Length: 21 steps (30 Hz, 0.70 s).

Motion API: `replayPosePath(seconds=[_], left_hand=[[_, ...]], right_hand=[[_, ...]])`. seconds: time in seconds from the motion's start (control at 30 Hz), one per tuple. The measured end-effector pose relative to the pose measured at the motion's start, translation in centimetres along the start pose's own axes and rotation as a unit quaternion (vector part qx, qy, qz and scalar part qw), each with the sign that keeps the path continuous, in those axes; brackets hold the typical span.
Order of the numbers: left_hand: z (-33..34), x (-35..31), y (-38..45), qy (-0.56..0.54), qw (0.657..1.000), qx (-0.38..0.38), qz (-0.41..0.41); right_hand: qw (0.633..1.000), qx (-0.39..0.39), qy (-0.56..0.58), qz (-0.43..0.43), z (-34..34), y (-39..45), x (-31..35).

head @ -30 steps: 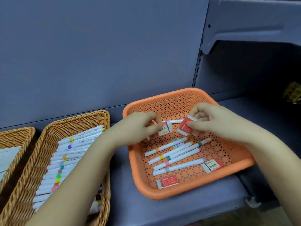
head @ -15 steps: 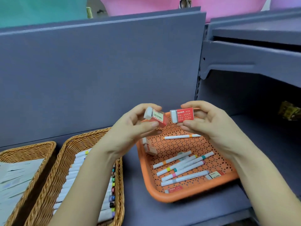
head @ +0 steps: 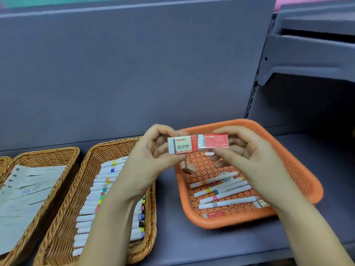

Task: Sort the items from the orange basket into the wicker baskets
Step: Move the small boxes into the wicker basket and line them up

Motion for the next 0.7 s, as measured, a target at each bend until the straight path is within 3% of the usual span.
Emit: replayPosePath(seconds=[0.17,0.43,0.7], left_hand=[[0.1,0.7,-1.2,-0.005,0.999,-0.032,-0.002],[-1.1,0.9,-3.9,0.012,0.997,-0.071,-0.026],[-5.4,-0.1,-7.5,0.031,0.994,-0.100,-0.044]], right_hand=[[0.997,-0.033,-0.063,0.040,0.2,0.1,-1.1],[0.995,-0.067,-0.059,0.044,1.8,0.5,-2.1],[0.993,0.054,0.014,0.100,8.0,1.0,-2.4]])
Point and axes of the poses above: each hand's wrist, its own y-axis towards the middle knuckle, its own z-axis out of the palm, x = y × z, the point moved 8 cm from there along y, towards the middle knuckle, and after that the axes turned 5 degrees about x, right-handed, at the moved point
